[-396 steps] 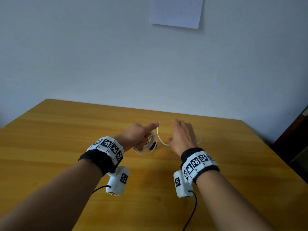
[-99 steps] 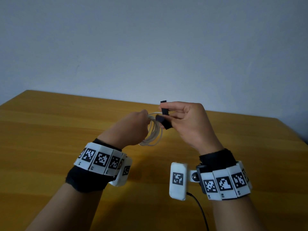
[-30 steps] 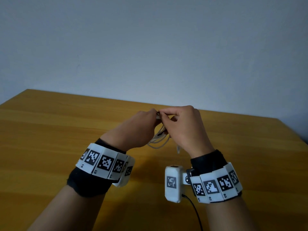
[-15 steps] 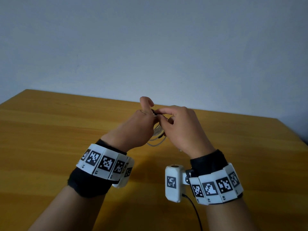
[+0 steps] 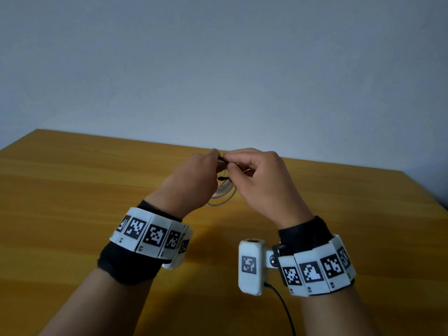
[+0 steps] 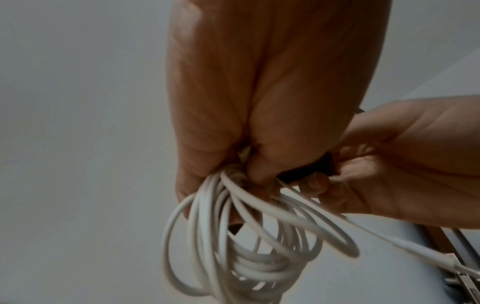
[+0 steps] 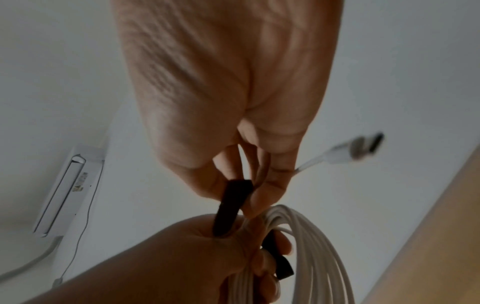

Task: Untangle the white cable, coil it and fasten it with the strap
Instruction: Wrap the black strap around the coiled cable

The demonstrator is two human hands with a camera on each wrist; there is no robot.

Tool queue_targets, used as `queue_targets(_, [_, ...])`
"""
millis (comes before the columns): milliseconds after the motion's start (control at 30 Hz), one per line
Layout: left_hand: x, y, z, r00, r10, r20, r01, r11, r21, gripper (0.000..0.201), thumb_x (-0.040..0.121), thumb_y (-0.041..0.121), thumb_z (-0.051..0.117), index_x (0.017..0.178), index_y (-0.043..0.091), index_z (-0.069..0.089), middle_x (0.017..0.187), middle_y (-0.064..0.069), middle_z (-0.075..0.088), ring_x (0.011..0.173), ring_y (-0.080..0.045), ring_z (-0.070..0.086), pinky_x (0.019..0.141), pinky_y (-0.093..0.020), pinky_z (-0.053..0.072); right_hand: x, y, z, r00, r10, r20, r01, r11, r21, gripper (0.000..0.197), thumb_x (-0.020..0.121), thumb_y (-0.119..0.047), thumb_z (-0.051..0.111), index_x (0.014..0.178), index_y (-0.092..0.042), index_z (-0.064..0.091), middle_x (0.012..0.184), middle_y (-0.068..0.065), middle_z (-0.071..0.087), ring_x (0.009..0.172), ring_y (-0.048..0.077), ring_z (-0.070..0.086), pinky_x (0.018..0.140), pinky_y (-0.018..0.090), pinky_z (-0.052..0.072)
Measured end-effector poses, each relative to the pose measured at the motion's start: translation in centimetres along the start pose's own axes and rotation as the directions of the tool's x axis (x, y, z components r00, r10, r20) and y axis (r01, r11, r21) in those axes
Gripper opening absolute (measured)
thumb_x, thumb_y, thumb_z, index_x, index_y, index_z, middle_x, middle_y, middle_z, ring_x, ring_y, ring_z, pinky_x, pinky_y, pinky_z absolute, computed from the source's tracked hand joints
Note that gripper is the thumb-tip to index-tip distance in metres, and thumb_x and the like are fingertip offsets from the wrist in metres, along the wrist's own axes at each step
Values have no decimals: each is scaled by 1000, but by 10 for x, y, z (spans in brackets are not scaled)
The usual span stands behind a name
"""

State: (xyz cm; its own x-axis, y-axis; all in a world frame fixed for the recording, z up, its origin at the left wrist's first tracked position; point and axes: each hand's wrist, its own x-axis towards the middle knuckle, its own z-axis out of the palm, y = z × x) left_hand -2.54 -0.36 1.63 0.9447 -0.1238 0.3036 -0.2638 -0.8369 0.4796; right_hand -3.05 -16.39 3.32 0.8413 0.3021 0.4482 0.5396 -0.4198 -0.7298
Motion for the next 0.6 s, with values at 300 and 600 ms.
queue_targets(300, [0,-6,-5,999,27,19,-27,1000,7,20,94,-1,44,94,17,52,93,-4,50,83,-20,49,66,-23,35,2,4,1,999,18,50,-20,999,47,33,94,0,61,117,-15,79,120,-7,75,103,2,72,93,30,60])
queue_targets(600, [-5,12,-11,997,52,52,-52,999,5,15,94,14,54,105,4,58,94,-8,62,80,-26,55,66,-37,44,-1,2,0,989,145,34,-145,989,3,46,77,-11,90,114,-21,64,113,-11,70,76,1,76,69,9,54])
